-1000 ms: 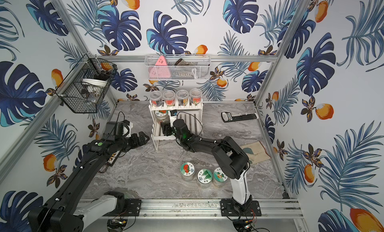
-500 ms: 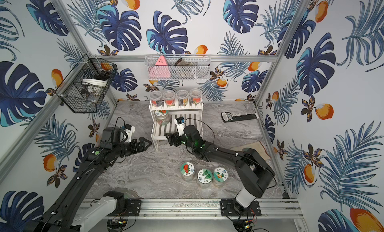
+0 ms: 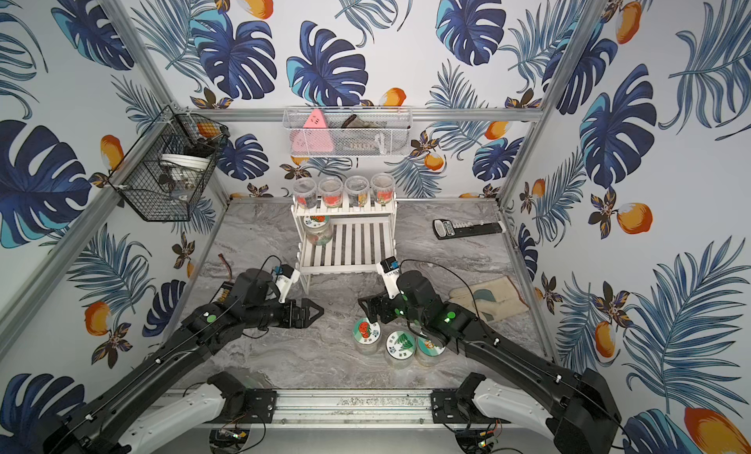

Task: Place the seed container on the shelf
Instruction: Pick up the seed jar at the center of the board.

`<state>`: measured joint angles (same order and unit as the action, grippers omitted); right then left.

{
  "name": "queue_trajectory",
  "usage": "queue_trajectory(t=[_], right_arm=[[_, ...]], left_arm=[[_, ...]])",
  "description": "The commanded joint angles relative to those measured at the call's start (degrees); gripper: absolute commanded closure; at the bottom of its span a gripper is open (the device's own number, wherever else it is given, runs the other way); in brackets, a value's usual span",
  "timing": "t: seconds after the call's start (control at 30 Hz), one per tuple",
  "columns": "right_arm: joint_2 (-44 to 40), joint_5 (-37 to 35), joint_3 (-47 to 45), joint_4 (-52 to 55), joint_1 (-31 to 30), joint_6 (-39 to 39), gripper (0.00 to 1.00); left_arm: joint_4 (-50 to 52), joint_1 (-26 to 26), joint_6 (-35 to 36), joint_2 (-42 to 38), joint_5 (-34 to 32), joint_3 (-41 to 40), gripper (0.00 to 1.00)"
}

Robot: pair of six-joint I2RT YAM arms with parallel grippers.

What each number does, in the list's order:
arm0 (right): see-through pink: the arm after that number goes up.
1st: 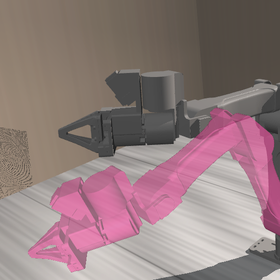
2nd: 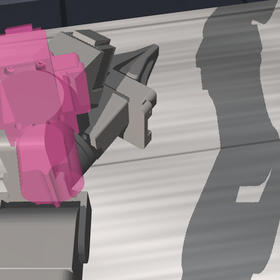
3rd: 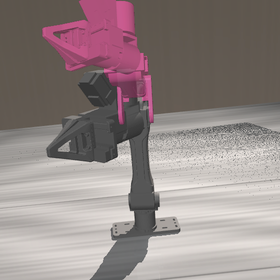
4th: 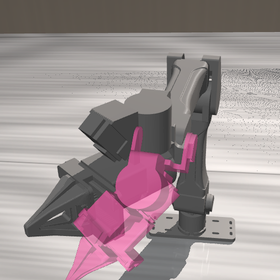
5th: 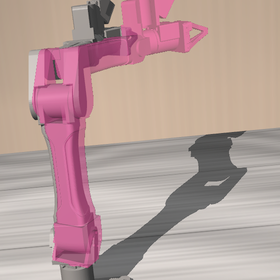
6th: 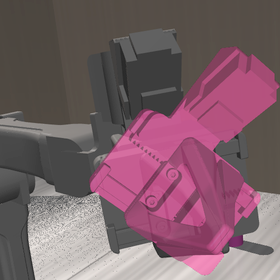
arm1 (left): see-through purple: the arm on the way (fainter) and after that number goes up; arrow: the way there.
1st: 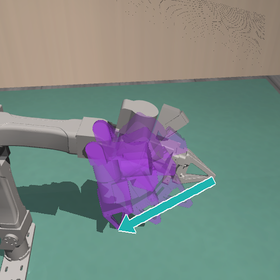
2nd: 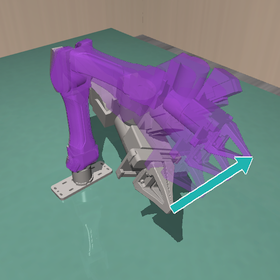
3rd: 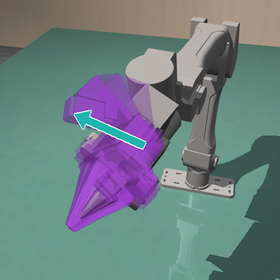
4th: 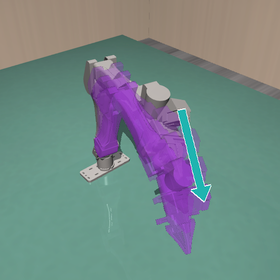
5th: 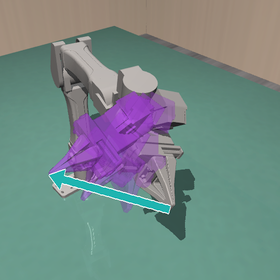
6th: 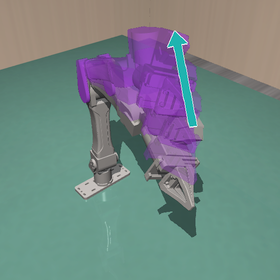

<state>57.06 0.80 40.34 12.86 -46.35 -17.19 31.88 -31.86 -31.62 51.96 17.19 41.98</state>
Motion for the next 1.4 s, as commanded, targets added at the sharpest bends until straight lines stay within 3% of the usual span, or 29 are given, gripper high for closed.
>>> queue_trajectory(t=[0.0, 0.23, 0.33, 0.43, 0.83, 1.37], right_arm=[[-3.3, -4.9, -1.4, 8.5, 0.0, -3.8, 0.03], [-7.0, -9.9, -3.0, 13.3, 0.1, -9.9, 0.02], [-8.3, -14.3, -3.6, 15.7, 0.3, -12.9, 0.01], [-10.1, -14.2, -4.3, 15.9, 1.5, -13.9, 0.0], [-9.9, -5.1, -5.3, 14.7, 3.7, -10.0, 0.0], [-10.5, -6.6, -7.6, 13.5, 3.7, -12.4, 0.0]], left_arm=[[-3.3, -6.3, -1.3, 3.1, -8.0, 1.1, 0.01], [-3.8, -24.0, 0.7, 16.2, -22.2, 8.1, 0.01], [-2.6, -27.8, 2.9, 22.0, -25.4, 11.8, 0.01], [-2.6, -29.9, 4.7, 26.0, -28.3, 14.1, 0.01], [-2.1, -32.2, 7.6, 35.6, -31.0, 19.8, 0.01], [-2.7, -32.5, 8.0, 39.5, -29.0, 21.1, 0.01]])
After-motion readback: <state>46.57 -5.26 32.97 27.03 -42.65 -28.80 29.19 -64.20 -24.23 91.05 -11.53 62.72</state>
